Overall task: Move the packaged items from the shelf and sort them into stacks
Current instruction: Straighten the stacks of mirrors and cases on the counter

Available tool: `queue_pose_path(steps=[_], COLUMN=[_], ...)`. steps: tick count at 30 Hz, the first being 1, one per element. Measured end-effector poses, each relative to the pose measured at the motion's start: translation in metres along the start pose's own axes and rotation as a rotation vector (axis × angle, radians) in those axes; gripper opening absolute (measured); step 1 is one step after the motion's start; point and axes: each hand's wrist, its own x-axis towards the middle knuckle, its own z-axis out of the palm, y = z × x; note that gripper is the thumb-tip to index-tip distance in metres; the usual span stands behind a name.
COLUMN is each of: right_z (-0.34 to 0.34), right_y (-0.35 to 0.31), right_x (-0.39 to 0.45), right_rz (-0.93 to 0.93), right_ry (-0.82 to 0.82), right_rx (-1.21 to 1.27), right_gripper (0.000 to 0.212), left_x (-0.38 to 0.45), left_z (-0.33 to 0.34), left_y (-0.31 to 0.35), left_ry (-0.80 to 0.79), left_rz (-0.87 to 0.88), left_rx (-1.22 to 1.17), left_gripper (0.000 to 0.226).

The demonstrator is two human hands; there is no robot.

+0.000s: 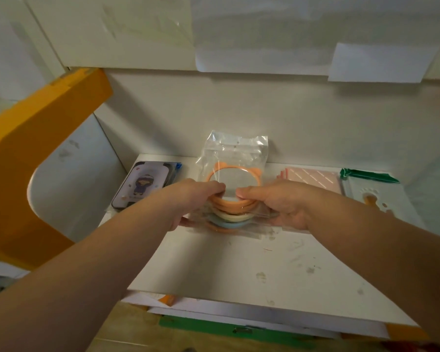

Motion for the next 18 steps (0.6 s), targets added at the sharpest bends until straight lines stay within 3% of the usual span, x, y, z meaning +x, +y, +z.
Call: queue_pose_path(steps=[5, 10, 12, 15, 18], right_z=[0.007, 0.014, 0.012, 0.011, 0.016], right_y=[0.002, -0.001, 0.001, 0.008, 0.026], right_x=[-0.004, -0.01, -0.012, -0.023, -0.017], right_rz=[0.004, -0.014, -0.097, -0.346, -0.46], right_ry=[-0.034, -0.087, -0.126, -0.146, 0.077], right_rx=[-0.001, 0.029, -0.01, -0.256, -0.545], right_gripper=[0.03, 0.018, 0.024, 0.063, 0.116], left_x=[-0.009, -0.01, -0.01, -0.011, -0.014], left_z=[0.002, 0.001, 0.0, 0.0, 0.002], left_y=[0.002, -0.001, -0.002, -0.003, -0.001], left_ry=[0.011, 0.018, 0.003, -0.006, -0.01], left_rz=[0.021, 0.039, 0.042, 0.06, 0.074], left_rx=[-0.025, -0.037, -0.059, -0.068, -0.068], left_gripper=[0.017, 0.016, 0.019, 0.019, 0.01])
